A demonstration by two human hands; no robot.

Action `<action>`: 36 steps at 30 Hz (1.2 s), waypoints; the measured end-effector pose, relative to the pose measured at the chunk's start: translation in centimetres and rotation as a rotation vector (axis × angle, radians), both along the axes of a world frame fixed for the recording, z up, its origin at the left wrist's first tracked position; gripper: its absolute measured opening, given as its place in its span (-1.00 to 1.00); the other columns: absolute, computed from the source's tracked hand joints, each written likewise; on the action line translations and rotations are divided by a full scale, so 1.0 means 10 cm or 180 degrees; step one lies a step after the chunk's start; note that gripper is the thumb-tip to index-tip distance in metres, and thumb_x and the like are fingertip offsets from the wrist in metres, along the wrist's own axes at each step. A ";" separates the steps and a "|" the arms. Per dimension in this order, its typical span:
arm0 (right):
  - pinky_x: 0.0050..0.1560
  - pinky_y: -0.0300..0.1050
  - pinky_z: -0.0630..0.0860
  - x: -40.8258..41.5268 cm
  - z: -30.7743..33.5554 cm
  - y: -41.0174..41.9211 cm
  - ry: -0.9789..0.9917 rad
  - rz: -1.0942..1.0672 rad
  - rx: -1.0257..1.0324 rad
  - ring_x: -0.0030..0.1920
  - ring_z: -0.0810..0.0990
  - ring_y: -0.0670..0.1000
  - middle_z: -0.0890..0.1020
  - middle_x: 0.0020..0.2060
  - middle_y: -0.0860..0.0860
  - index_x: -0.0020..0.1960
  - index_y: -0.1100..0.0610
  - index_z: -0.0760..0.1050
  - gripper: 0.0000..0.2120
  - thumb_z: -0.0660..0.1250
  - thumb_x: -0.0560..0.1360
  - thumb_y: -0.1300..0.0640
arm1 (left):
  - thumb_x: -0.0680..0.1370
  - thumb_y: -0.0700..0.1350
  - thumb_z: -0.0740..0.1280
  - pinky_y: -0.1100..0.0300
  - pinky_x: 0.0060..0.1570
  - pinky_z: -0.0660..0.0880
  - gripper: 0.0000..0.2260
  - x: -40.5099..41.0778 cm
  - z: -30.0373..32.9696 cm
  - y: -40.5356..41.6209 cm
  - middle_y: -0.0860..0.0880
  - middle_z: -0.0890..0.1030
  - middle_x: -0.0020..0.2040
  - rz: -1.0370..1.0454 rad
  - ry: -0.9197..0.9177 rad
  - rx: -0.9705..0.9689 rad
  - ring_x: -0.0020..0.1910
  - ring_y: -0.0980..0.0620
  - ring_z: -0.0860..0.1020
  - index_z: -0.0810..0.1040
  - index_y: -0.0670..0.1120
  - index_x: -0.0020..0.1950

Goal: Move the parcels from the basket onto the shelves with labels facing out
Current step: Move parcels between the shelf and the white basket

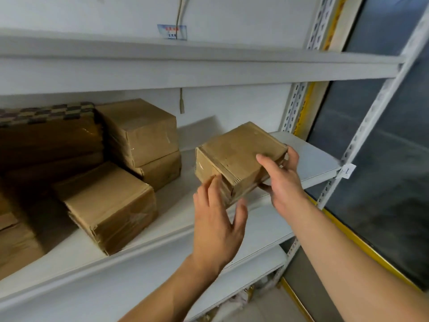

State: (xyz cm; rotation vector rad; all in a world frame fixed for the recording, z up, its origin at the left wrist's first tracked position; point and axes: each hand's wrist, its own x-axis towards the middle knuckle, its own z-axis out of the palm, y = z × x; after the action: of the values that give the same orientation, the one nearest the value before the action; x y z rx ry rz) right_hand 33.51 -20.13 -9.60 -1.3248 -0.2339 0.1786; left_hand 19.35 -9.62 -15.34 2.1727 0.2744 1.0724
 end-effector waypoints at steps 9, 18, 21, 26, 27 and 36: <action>0.08 0.08 0.66 0.03 0.00 -0.98 -0.0042 -0.0125 -0.0055 0.25 0.67 0.01 0.66 0.25 -0.13 0.53 -0.20 0.33 -0.31 0.52 0.53 0.21 | 0.49 0.41 0.40 -0.08 0.40 0.50 -0.37 0.43 0.35 0.20 0.20 0.65 0.27 -0.1447 0.0829 -0.2591 0.27 0.11 0.62 0.44 0.23 0.52; 0.45 0.22 0.49 -0.52 -0.31 -2.38 0.0180 -0.0999 -0.0647 0.46 0.46 0.01 0.42 0.49 -0.15 0.58 -0.24 0.21 -0.09 0.55 0.36 -0.35 | 0.50 0.33 0.38 -0.12 0.38 0.52 -0.65 0.68 -0.05 -1.28 0.20 0.69 0.23 -0.2387 0.1261 -0.2588 0.26 0.09 0.64 0.58 0.40 0.28; 0.33 0.14 0.59 -0.87 -0.58 -2.97 0.0375 -0.1006 -0.0763 0.35 0.56 0.00 0.50 0.42 -0.14 0.58 -0.24 0.26 -0.21 0.50 0.45 -0.30 | 0.65 0.26 0.30 0.06 0.32 0.55 -0.72 0.66 -0.20 -1.92 0.25 0.66 0.23 -0.2527 0.1394 -0.2375 0.22 0.23 0.62 0.52 0.38 0.36; 0.33 0.06 0.59 -1.40 -1.14 -4.11 0.0569 -0.1186 -0.0680 0.32 0.63 0.01 0.59 0.38 -0.11 0.59 -0.23 0.33 -0.41 0.43 0.62 -0.11 | 0.64 0.30 0.25 0.23 0.13 0.51 -0.74 0.53 -0.62 -3.09 0.37 0.61 0.17 -0.2701 0.1969 -0.1933 0.19 0.31 0.57 0.45 0.50 0.33; 0.35 0.07 0.58 -1.49 -1.27 -4.32 0.0607 -0.1256 -0.0639 0.33 0.64 0.01 0.61 0.37 -0.10 0.60 -0.22 0.33 -0.43 0.41 0.63 -0.07 | 0.65 0.30 0.25 0.20 0.16 0.50 -0.79 0.50 -0.72 -3.31 0.43 0.59 0.13 -0.2687 0.2101 -0.1826 0.18 0.32 0.56 0.44 0.56 0.26; 0.50 0.18 0.45 -2.41 -2.67 -5.71 0.1420 -0.1868 -0.0400 0.43 0.57 0.02 0.59 0.43 -0.08 0.63 -0.08 0.31 -0.47 0.28 0.71 0.20 | 0.67 0.21 0.30 0.28 0.24 0.48 -0.58 0.09 -2.15 -4.87 0.37 0.57 0.26 -0.3193 0.3473 -0.1370 0.27 0.27 0.55 0.40 0.29 0.54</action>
State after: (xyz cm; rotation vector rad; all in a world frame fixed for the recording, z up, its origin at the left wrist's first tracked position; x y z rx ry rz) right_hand 9.45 -77.21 -36.29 -1.3877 0.5485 -0.0134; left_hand 20.27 -58.31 -36.86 1.8601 -0.1266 -0.6955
